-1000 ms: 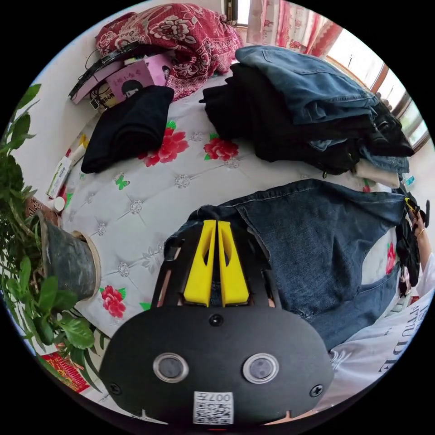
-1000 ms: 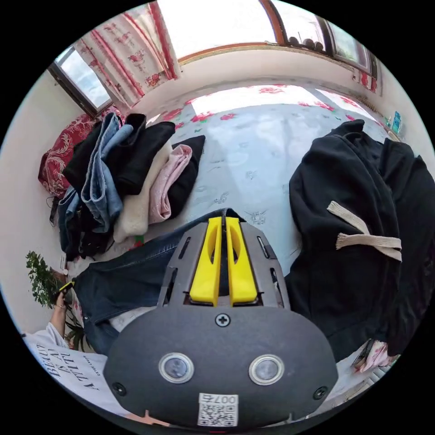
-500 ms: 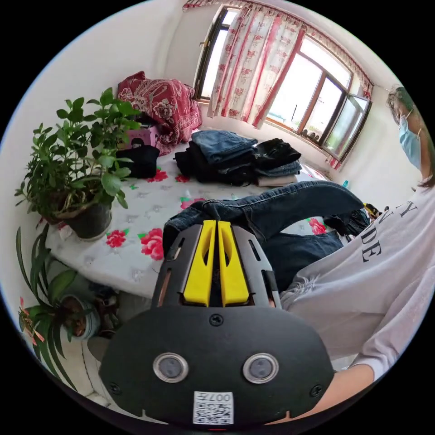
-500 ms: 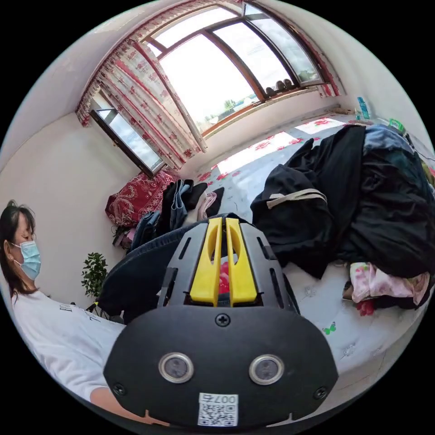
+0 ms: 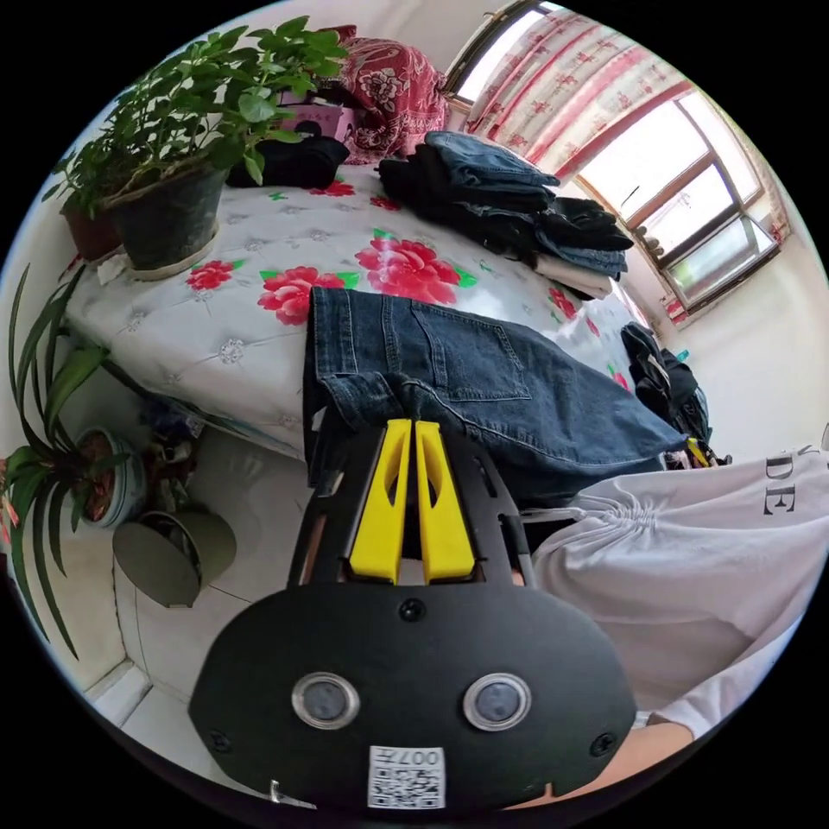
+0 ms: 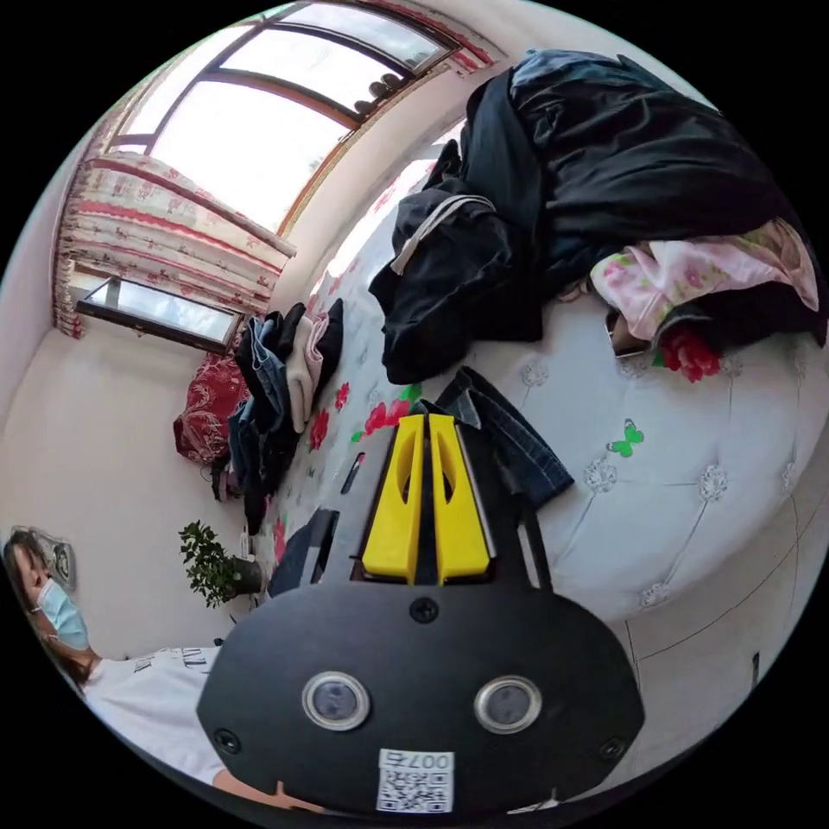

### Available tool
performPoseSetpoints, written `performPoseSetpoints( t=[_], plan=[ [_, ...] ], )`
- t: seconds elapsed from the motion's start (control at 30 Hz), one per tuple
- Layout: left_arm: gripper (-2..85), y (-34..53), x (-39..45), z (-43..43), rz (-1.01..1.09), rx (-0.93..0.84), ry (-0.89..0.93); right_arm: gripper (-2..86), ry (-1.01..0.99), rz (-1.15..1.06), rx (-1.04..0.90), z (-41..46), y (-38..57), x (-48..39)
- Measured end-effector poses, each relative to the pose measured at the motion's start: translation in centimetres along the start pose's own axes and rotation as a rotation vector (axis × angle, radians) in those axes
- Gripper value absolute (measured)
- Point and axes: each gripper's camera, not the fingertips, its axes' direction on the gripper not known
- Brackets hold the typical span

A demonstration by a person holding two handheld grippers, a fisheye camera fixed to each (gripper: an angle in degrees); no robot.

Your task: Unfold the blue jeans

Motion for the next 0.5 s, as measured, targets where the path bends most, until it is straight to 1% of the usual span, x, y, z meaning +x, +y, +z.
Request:
performPoseSetpoints(
  t=[0.07, 0.13, 0.23, 0.27, 0.3, 0.37, 0.4, 0.43, 0.47, 0.5],
  plan=[
    [-1.0, -0.2, 0.3, -1.5, 0.017, 0.055, 0.006, -0.2, -0.071, -0.098, 0.044, -1.5, -1.3, -2.9],
    [-1.0, 0.0, 0.9, -3.0, 0.036, 0.113, -0.006, -0.2, -0.133, -0.254, 0.110, -3.9, -2.1, -6.6],
    [-0.9, 1.9, 0.9, -3.8, 0.032, 0.143, -0.024, -0.2, -0.183, -0.433, 0.212, -6.8, -1.1, -8.7],
    [-0.9, 2.4, 0.6, -3.7, 0.023, 0.142, -0.026, -0.2, -0.190, -0.445, 0.220, -7.1, -0.7, -8.5],
    [-0.9, 3.6, 0.0, -3.2, -0.002, 0.117, -0.040, -0.1, -0.203, -0.436, 0.215, -7.1, -0.1, -7.3],
    [-0.9, 5.3, -0.9, -1.2, -0.044, 0.035, -0.062, 0.0, -0.174, -0.349, 0.142, -5.7, 1.1, -4.0],
    [-0.9, 6.4, -1.3, 0.3, -0.073, -0.007, -0.053, 0.1, -0.104, -0.253, 0.064, -4.0, 2.2, -1.4],
    [-0.9, 7.3, -1.5, 1.8, -0.097, -0.047, -0.042, 0.3, 0.009, -0.132, -0.016, -2.3, 3.7, 1.3],
    [-0.8, 7.7, -1.5, 2.5, -0.107, -0.066, -0.045, 0.4, 0.064, -0.074, -0.045, -1.6, 4.5, 2.6],
    [-0.7, 8.4, -1.3, 3.5, -0.118, -0.086, -0.060, 0.9, 0.134, 0.032, -0.070, -0.8, 6.4, 4.7]
  ],
)
